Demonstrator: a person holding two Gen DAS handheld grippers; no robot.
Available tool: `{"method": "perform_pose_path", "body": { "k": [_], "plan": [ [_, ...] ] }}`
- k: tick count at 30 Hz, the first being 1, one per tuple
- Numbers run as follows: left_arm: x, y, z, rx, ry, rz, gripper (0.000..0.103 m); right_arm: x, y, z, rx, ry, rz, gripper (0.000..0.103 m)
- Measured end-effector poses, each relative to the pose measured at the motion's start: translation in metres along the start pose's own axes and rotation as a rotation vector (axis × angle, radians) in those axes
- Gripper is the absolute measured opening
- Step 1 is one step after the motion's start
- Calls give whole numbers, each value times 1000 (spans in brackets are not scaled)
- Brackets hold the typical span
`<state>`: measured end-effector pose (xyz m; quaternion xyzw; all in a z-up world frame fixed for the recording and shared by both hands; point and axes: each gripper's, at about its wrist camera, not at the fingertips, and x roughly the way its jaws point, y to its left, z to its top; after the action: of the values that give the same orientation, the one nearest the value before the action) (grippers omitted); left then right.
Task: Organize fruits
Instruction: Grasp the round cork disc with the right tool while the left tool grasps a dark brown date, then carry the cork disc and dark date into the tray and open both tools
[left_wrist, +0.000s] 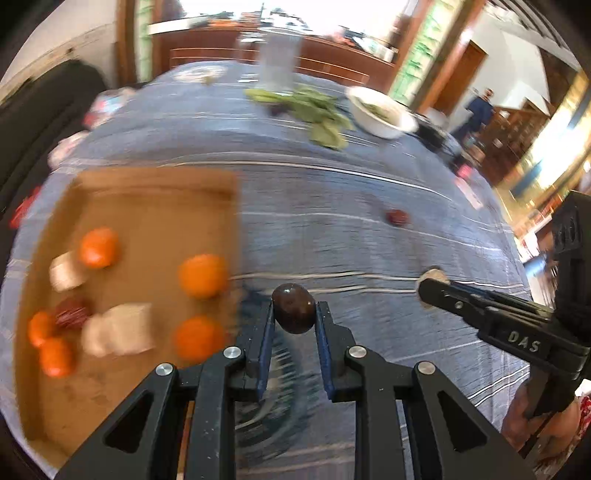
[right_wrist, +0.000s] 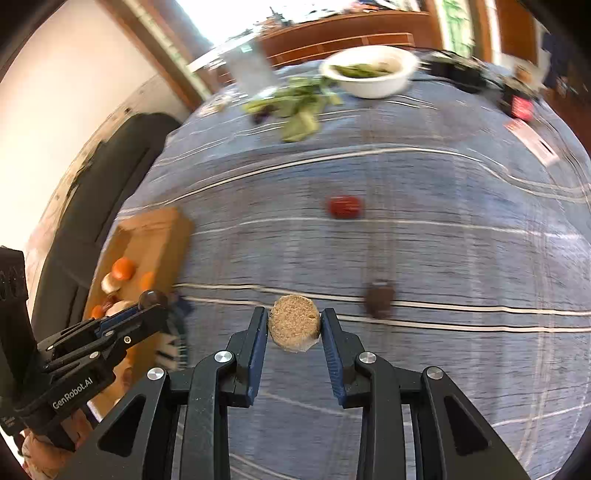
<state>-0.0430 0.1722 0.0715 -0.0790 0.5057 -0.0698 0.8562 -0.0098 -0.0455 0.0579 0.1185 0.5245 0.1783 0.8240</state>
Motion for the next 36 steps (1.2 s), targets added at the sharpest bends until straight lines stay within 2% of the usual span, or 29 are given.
{"method": "perform_pose_path", "body": {
  "k": [6,11,17,22,24,26,29,31,36],
  "plan": [
    [-27,72,-21,-98,-2,97,21,18,73,-5,-98,33,62,32],
    [-39,112,-37,-125,6,191,21,40,137,-17,-193,80,109,33],
    [-38,139,-44,-142,41,205,22,67,189,-38,-303,144,103,33],
    [-42,142,-46,-110,37,195,23,81,212,-53,-336,173,101,35],
    [-44,143,-43,-104,34,200,28,81,219,-53,-355,167,98,35],
    [-48,146,-39,-103,17,211,44,82,224,-54,-364,163,104,35],
    [-55,150,-32,-116,-8,220,53,81,228,-56,-357,157,111,38],
    [-58,153,-27,-127,-19,230,57,80,228,-56,-347,158,113,44],
    [-61,149,-19,-109,-28,281,59,77,227,-58,-330,154,117,45]
  ]
}}
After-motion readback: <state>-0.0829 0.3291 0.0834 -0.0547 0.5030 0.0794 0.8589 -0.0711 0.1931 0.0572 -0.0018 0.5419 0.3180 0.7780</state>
